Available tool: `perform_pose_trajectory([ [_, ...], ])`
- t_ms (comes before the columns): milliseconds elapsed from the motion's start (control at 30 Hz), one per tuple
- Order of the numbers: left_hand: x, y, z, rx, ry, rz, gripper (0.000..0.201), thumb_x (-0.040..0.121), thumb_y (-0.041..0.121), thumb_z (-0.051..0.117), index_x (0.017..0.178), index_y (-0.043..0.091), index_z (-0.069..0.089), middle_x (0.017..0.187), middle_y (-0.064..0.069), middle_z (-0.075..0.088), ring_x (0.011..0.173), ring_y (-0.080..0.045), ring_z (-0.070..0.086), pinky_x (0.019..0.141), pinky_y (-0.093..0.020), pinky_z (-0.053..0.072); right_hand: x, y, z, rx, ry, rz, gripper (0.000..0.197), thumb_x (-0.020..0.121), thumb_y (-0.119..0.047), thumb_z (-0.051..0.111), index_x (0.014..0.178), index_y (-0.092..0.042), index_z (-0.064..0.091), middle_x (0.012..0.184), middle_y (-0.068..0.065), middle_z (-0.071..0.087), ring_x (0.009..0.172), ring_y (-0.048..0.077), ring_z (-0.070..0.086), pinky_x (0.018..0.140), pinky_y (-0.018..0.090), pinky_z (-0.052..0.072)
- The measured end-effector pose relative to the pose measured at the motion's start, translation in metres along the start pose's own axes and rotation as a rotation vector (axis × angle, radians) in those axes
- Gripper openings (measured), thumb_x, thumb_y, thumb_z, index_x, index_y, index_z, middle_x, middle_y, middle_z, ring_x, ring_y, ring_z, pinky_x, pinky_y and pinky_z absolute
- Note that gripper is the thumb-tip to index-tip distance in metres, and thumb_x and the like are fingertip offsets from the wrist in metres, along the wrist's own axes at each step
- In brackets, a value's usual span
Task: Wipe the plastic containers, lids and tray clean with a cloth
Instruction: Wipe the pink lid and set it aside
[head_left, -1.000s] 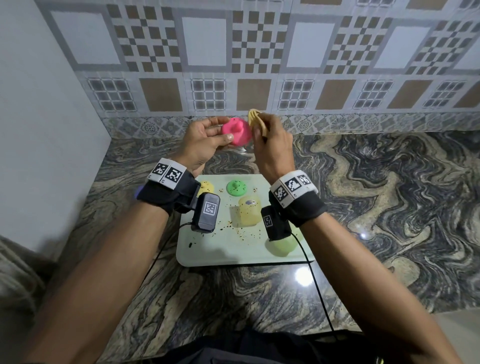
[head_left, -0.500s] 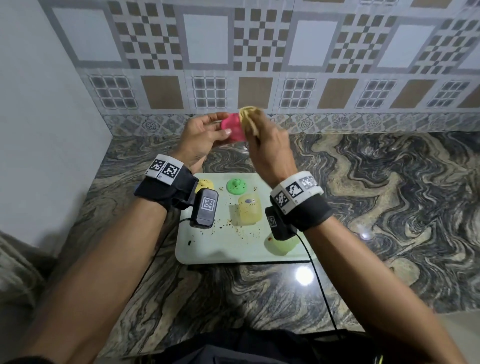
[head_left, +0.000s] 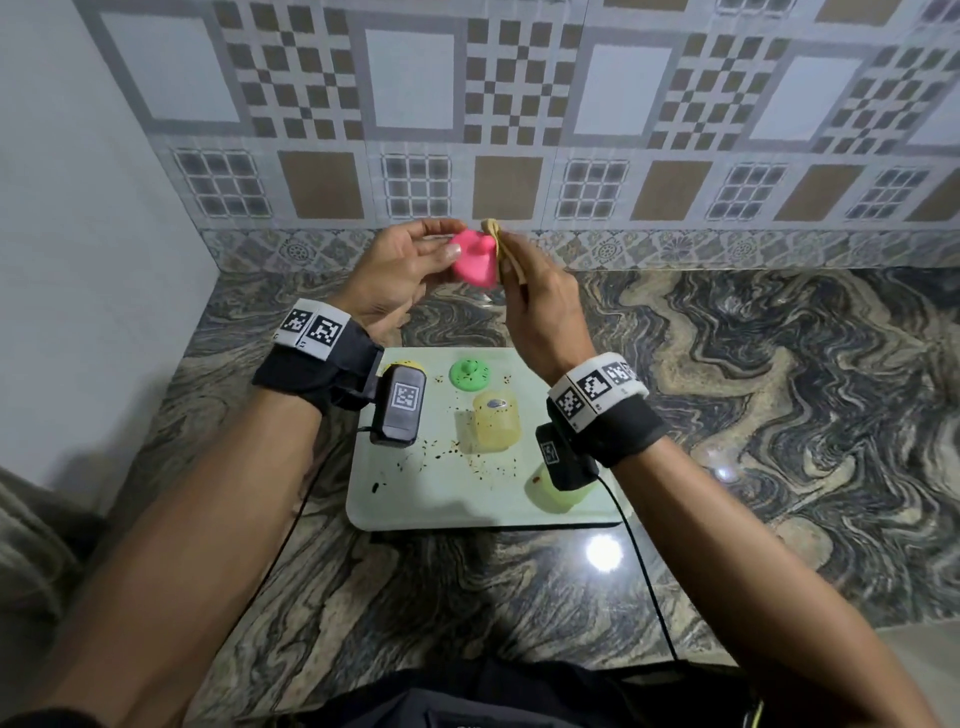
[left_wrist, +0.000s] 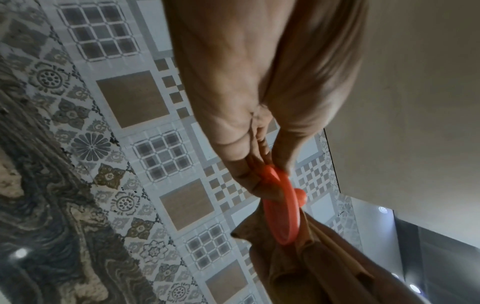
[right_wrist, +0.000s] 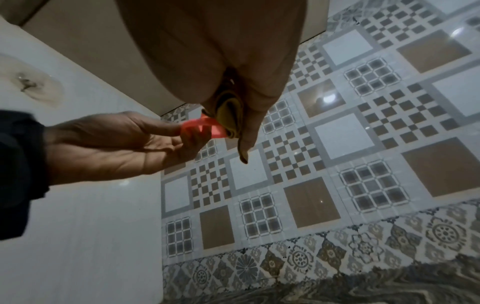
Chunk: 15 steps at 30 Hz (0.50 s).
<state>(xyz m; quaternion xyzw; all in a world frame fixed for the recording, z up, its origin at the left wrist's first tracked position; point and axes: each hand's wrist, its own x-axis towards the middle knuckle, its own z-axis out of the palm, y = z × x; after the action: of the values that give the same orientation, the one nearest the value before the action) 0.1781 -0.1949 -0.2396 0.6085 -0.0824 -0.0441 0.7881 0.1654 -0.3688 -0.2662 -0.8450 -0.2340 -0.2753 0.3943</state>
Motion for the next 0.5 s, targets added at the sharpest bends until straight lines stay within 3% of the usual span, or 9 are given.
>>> perform_pose_trajectory([
  [100,0.006,-0.007,0.005,-0.047,0.134,0.042,0.023,0.094,-0.002,0.052,0.116,-0.004,0.056,0.107,-0.016,0.065,0.091,-0.018,0.068,0.078,-0.029,0.059,-0.001,-0.002,0.006,0.024,0.054,0.009,0.033,0.099,-0.008,0.050,0.130,-0.002,0.058,0.117,0.014,0.069,0.098,0.025,0.066,0.087,0.012,0.040],
  [200,0.006,-0.018,0.013,-0.041,0.294,0.087,0.027,0.094,0.003,0.056,0.118,-0.008,0.058,0.102,-0.014,0.068,0.089,-0.016,0.069,0.073,-0.025,0.057,0.000,-0.003,0.011,-0.005,0.043,0.041,0.032,0.096,-0.006,0.051,0.127,-0.002,0.059,0.106,0.014,0.071,0.085,0.027,0.068,0.080,0.023,0.049],
  [267,0.003,-0.023,0.016,-0.054,0.270,0.075,0.026,0.092,0.000,0.058,0.118,-0.003,0.059,0.108,-0.015,0.069,0.096,-0.019,0.069,0.074,-0.025,0.056,0.000,-0.002,0.014,-0.020,0.054,0.050,0.032,0.096,-0.006,0.050,0.127,-0.002,0.059,0.107,0.014,0.071,0.084,0.028,0.068,0.079,0.036,0.054],
  [333,-0.001,-0.025,0.016,-0.049,0.234,0.058,0.032,0.088,-0.006,0.060,0.120,0.000,0.058,0.113,-0.013,0.068,0.101,-0.021,0.069,0.075,-0.025,0.056,-0.003,-0.001,0.017,-0.029,0.040,0.037,0.032,0.098,-0.007,0.050,0.128,-0.001,0.058,0.119,0.016,0.067,0.095,0.029,0.069,0.087,0.039,0.055],
  [433,-0.007,-0.023,0.009,0.009,0.185,0.048,0.042,0.087,-0.010,0.059,0.127,0.001,0.055,0.117,-0.014,0.067,0.100,-0.019,0.069,0.069,-0.021,0.056,-0.004,-0.003,0.017,-0.027,-0.005,0.007,0.035,0.098,-0.006,0.048,0.131,-0.001,0.056,0.131,0.016,0.062,0.108,0.029,0.066,0.098,0.034,0.051],
  [500,-0.010,-0.019,0.004,0.097,0.076,0.017,0.042,0.087,-0.010,0.058,0.127,0.003,0.055,0.116,-0.011,0.067,0.098,-0.015,0.068,0.068,-0.019,0.056,0.001,-0.002,0.012,-0.015,-0.043,-0.003,0.035,0.096,-0.004,0.050,0.130,-0.001,0.058,0.126,0.015,0.064,0.103,0.027,0.068,0.095,0.020,0.048],
])
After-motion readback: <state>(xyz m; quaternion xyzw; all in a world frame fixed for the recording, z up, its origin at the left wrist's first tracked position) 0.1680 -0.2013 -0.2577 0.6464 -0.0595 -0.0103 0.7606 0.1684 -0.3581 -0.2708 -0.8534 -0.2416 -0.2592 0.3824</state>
